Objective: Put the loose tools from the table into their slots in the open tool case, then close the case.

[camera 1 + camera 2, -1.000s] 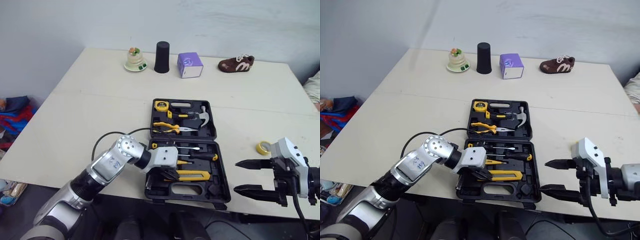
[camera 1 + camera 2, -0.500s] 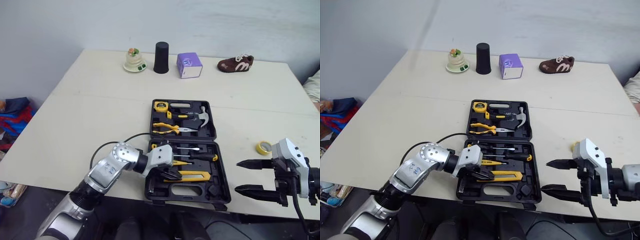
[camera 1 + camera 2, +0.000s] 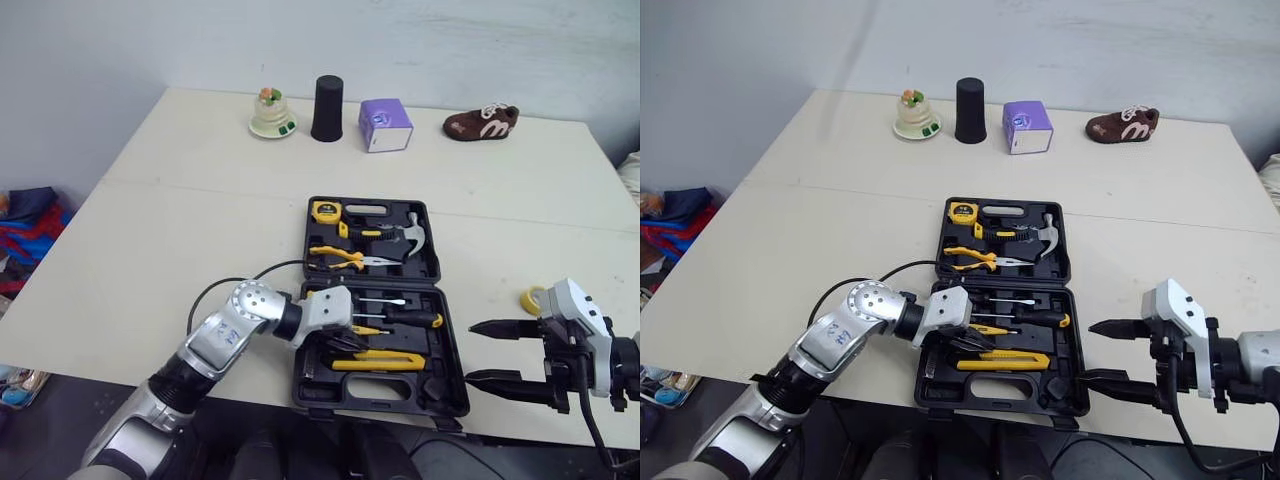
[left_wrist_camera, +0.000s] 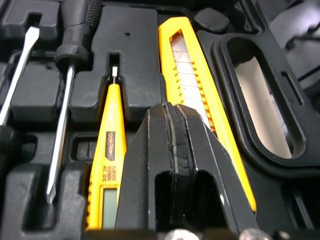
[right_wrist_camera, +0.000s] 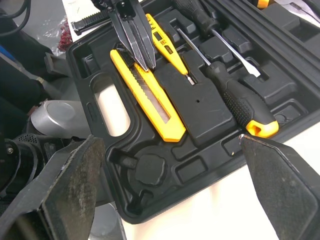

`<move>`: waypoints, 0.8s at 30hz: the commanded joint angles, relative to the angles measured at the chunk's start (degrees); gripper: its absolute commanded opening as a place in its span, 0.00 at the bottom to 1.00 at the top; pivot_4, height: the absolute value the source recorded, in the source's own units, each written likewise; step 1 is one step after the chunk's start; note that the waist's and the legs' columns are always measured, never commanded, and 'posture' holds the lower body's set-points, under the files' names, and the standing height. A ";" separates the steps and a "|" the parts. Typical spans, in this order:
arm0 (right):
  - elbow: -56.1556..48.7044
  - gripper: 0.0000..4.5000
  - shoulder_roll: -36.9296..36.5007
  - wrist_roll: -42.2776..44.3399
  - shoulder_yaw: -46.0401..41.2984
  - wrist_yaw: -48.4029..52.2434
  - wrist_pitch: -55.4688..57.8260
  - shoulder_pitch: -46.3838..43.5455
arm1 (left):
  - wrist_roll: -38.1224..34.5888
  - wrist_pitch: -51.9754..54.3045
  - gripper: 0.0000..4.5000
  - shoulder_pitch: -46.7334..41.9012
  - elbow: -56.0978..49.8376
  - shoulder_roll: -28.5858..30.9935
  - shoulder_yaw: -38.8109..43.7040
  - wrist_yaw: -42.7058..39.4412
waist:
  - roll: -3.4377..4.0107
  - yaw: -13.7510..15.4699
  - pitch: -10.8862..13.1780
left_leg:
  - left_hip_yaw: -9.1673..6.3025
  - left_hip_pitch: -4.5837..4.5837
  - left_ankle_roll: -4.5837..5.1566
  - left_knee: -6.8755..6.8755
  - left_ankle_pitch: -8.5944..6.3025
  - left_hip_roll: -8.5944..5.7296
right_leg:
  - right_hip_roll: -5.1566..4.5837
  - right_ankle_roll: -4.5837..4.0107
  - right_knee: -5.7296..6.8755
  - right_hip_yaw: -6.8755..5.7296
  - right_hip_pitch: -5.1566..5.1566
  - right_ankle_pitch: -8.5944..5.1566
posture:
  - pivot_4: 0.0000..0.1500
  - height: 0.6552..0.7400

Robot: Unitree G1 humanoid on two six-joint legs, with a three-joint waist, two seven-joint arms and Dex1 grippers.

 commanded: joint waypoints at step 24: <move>-2.34 1.00 0.69 1.00 -3.49 -0.94 1.15 2.57 | 2.77 0.40 0.01 -0.10 2.87 0.75 -5.65 -4.03 | 0.06 1.13 0.01 | 0.00 0.00 0.05 0.08 -0.03 -0.03 | 0.01 0.02 0.06 0.00 0.00 0.01 | 1.00 0.98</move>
